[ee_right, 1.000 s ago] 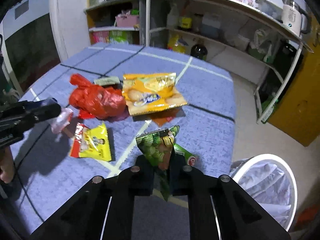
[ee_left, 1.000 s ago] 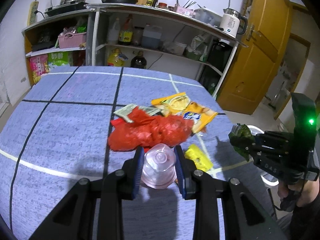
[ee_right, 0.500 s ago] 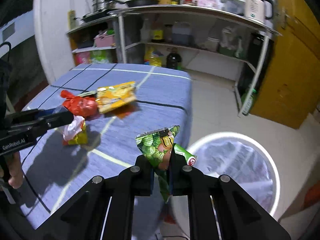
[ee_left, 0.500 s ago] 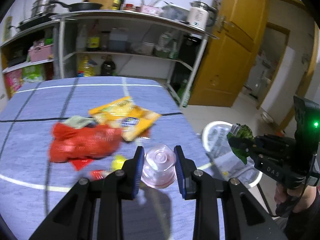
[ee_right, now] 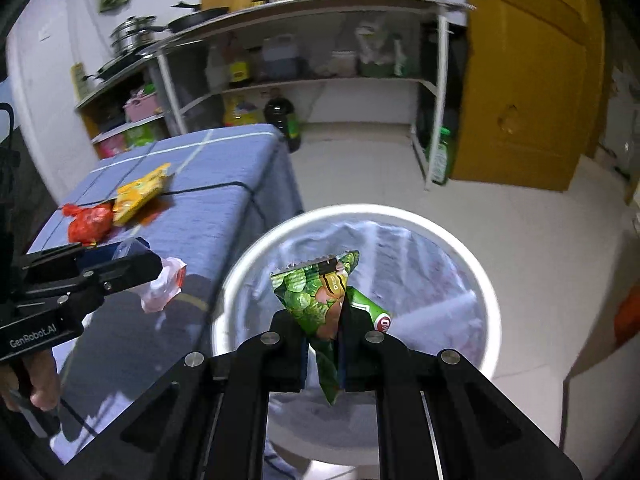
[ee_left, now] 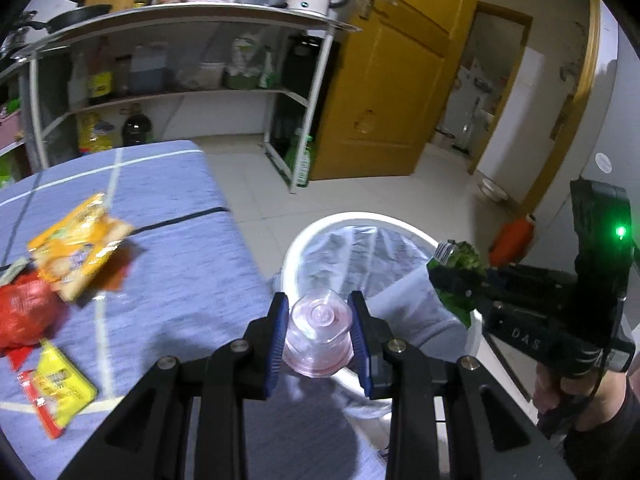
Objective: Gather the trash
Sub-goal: 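Carry the pink cup with the left gripper while the right gripper carries the green bag over the bin, then open the left gripper to drop the cup while the right gripper drops the green bag into the bin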
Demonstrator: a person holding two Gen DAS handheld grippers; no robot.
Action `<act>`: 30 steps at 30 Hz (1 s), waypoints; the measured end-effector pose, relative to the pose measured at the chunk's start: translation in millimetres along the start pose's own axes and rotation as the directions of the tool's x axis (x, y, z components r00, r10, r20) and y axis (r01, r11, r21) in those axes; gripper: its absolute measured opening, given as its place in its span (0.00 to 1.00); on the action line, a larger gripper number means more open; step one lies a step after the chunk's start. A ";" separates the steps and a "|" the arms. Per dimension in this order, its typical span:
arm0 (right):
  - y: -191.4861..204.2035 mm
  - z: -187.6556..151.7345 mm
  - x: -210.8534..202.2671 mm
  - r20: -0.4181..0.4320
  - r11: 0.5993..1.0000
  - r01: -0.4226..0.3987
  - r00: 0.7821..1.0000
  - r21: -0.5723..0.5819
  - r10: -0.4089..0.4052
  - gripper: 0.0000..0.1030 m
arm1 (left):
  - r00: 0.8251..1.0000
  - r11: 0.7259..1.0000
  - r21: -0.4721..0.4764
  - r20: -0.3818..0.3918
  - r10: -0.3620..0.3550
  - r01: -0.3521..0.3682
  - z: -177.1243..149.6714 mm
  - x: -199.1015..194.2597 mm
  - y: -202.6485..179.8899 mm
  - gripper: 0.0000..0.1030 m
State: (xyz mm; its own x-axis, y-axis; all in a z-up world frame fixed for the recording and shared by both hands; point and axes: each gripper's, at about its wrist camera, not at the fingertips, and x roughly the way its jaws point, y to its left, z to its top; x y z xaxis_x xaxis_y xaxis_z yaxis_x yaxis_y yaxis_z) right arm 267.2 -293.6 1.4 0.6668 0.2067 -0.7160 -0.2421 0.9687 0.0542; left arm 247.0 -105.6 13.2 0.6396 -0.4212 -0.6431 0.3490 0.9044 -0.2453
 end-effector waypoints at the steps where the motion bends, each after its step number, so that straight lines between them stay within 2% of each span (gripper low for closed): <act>1: -4.6 -1.2 0.0 -0.002 1.000 0.005 1.000 0.007 -0.005 0.11 | 1.000 1.000 0.002 -0.004 -0.003 0.003 1.3 5.4 -5.2 0.31; 12: -35.1 -6.5 8.7 -0.009 0.997 0.055 0.998 0.049 -0.054 0.19 | 0.995 0.999 -0.007 -0.091 -0.036 0.036 8.5 60.4 -27.6 0.31; 14: -38.6 -5.8 11.0 -0.006 0.997 0.060 0.998 0.055 -0.060 0.26 | 0.994 0.999 -0.013 -0.100 -0.043 0.042 11.2 64.9 -27.0 0.31; 16: -40.9 -6.3 11.2 -0.003 0.996 0.057 0.998 0.065 -0.057 0.52 | 0.993 0.999 -0.022 -0.106 -0.046 0.044 12.1 67.1 -25.6 0.32; 18: -42.4 -6.2 10.0 0.005 0.996 0.048 0.999 0.071 -0.049 0.60 | 0.993 0.998 -0.032 -0.105 -0.050 0.047 11.2 66.8 -23.9 0.51; 25: -40.0 -6.8 3.3 0.018 0.996 0.053 0.998 0.073 -0.054 0.60 | 0.995 0.996 -0.054 -0.079 -0.069 0.064 12.8 55.2 -20.0 0.52; 30: -33.7 -3.0 -9.7 0.048 0.996 0.047 0.998 0.073 -0.051 0.60 | 0.997 0.997 -0.052 -0.040 -0.064 0.062 12.4 33.5 -18.0 0.52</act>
State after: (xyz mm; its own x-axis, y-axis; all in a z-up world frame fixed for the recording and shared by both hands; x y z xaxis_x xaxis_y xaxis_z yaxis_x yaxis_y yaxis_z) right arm 266.8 -328.6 4.4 0.7111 0.1636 -0.6838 -0.1582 0.9848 0.0710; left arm 270.7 -136.8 5.1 0.5882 -0.4750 -0.6545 0.3514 0.8790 -0.3222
